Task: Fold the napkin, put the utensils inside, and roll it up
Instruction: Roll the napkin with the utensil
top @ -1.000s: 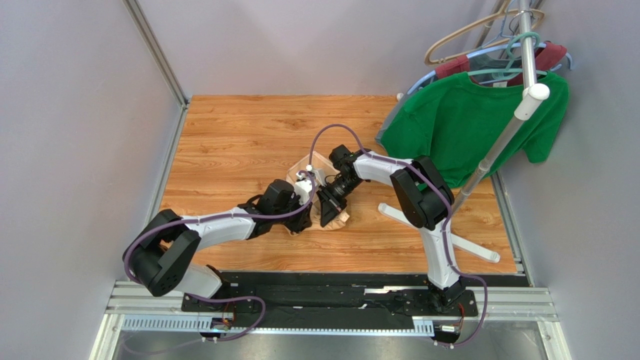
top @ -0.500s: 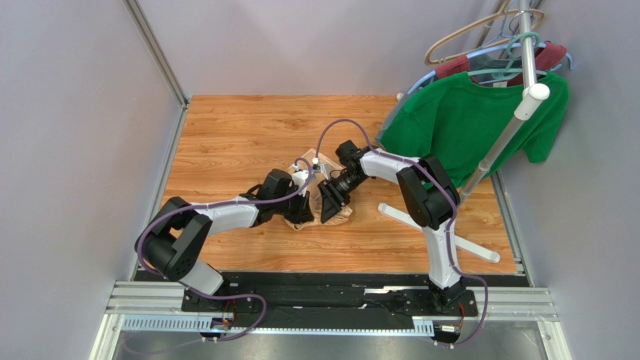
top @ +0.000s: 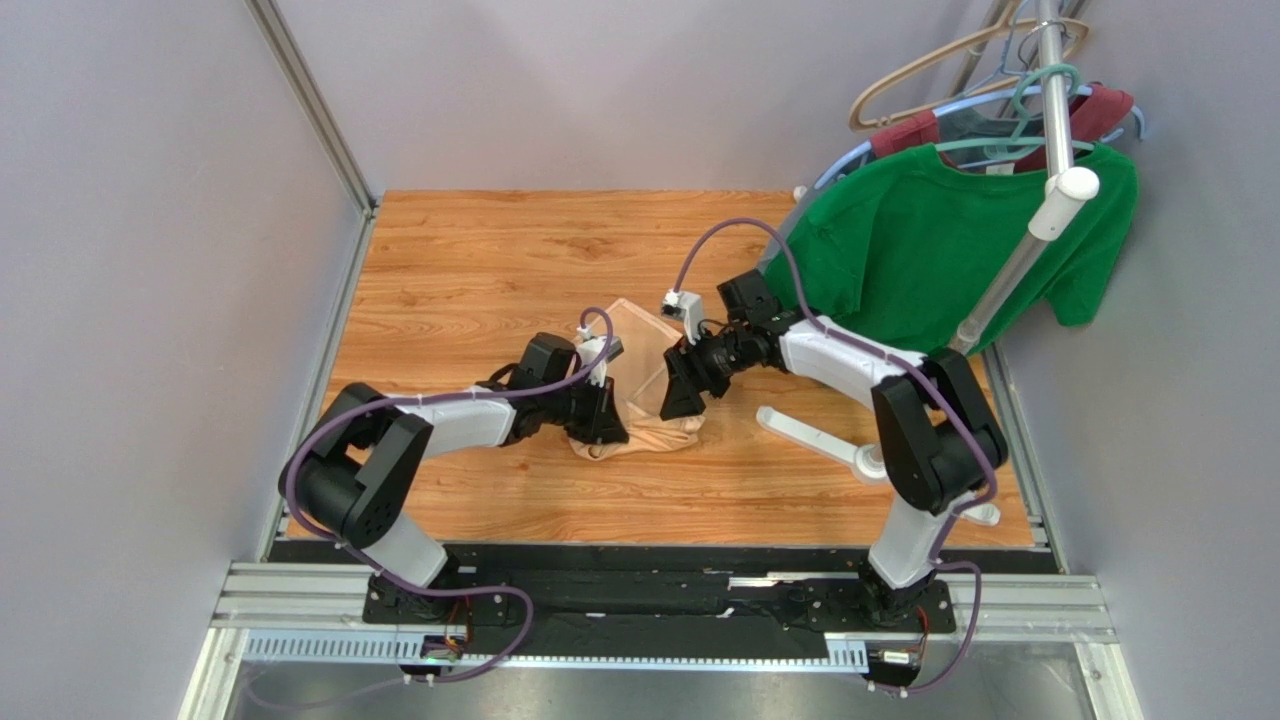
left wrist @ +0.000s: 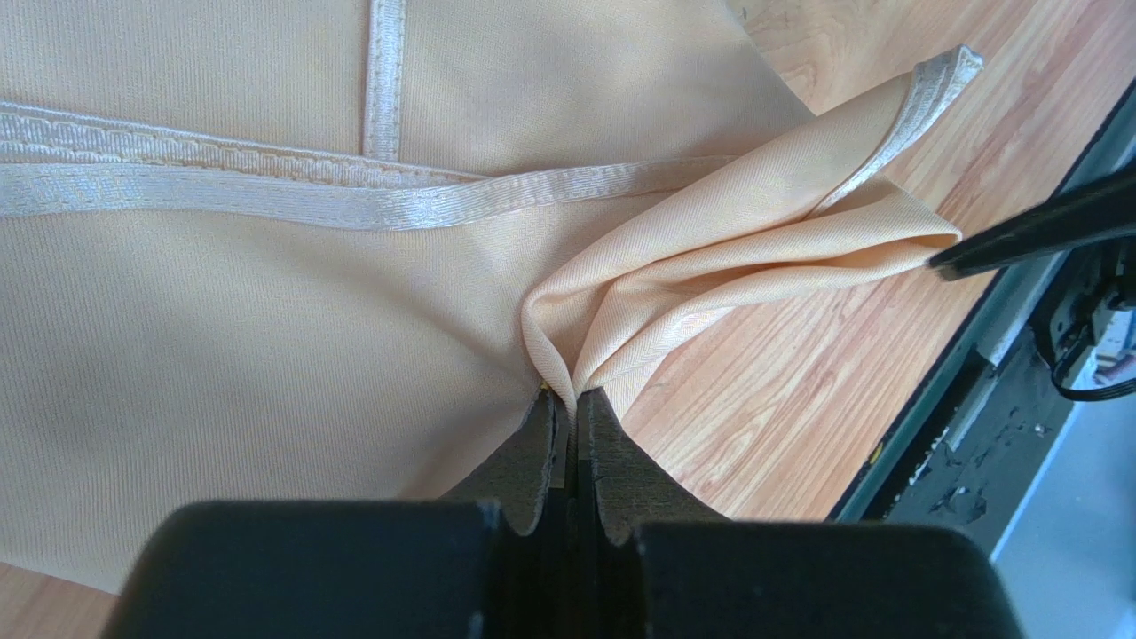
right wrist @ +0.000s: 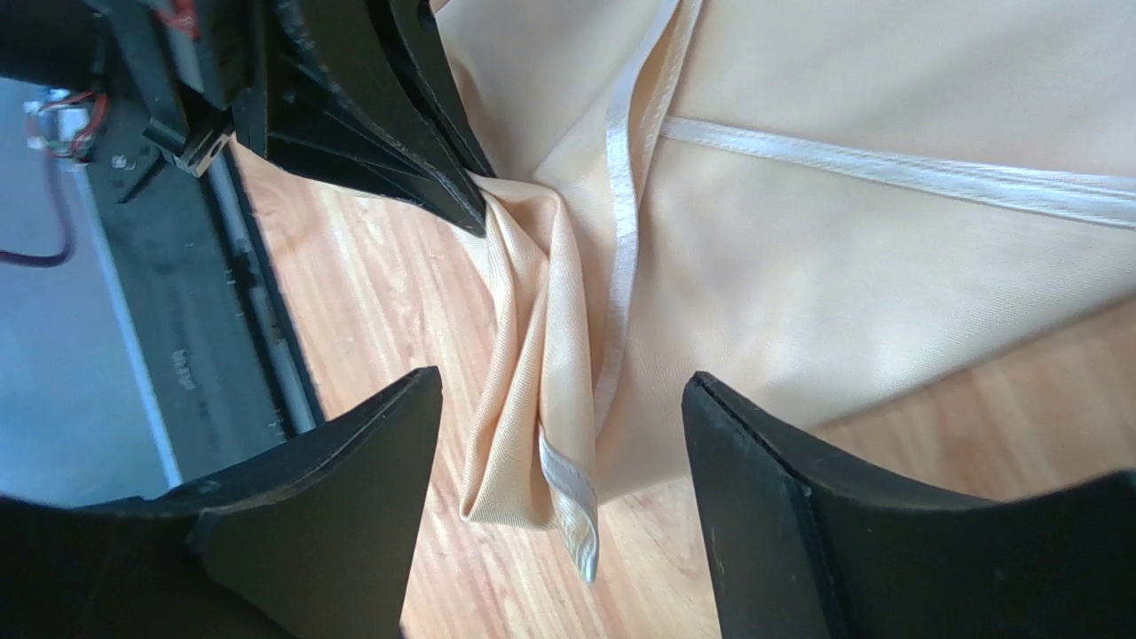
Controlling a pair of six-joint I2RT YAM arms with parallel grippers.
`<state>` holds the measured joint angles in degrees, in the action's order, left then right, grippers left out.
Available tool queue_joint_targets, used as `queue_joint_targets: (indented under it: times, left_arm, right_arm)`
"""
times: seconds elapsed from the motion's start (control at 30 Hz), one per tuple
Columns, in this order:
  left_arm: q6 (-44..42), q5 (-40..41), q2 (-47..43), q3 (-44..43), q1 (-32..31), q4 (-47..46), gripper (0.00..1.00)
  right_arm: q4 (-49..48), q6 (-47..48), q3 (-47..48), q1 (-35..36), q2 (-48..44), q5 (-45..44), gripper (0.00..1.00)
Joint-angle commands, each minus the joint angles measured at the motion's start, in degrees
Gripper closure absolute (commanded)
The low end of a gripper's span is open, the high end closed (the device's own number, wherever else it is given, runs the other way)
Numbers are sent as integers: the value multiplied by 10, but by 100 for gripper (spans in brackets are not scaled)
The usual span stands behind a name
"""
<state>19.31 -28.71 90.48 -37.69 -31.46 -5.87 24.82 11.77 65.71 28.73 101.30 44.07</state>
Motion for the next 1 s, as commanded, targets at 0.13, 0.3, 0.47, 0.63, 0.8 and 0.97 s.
queue_joint_targets:
  times: [0.13, 0.3, 0.47, 0.63, 0.8, 0.97]
  left_arm:
    - [6, -20, 34, -1, 12, 53, 100]
    - [10, -35, 47, -6, 17, 53, 100]
    - [10, -35, 49, -7, 25, 54, 100]
    - [9, -38, 49, -8, 25, 53, 100]
    - [11, -40, 52, -9, 27, 52, 100]
    - [11, -41, 49, -9, 32, 52, 100]
  right_arm:
    - [-131, 30, -84, 71, -112, -137, 27]
    - [-102, 60, -74, 113, -92, -179, 27]
    - [-87, 70, -78, 139, -74, -214, 28]
    - [-89, 74, -90, 148, -70, -241, 29]
    - [-75, 79, -86, 150, -58, -258, 32]
    - [-71, 74, -95, 159, -55, -264, 40]
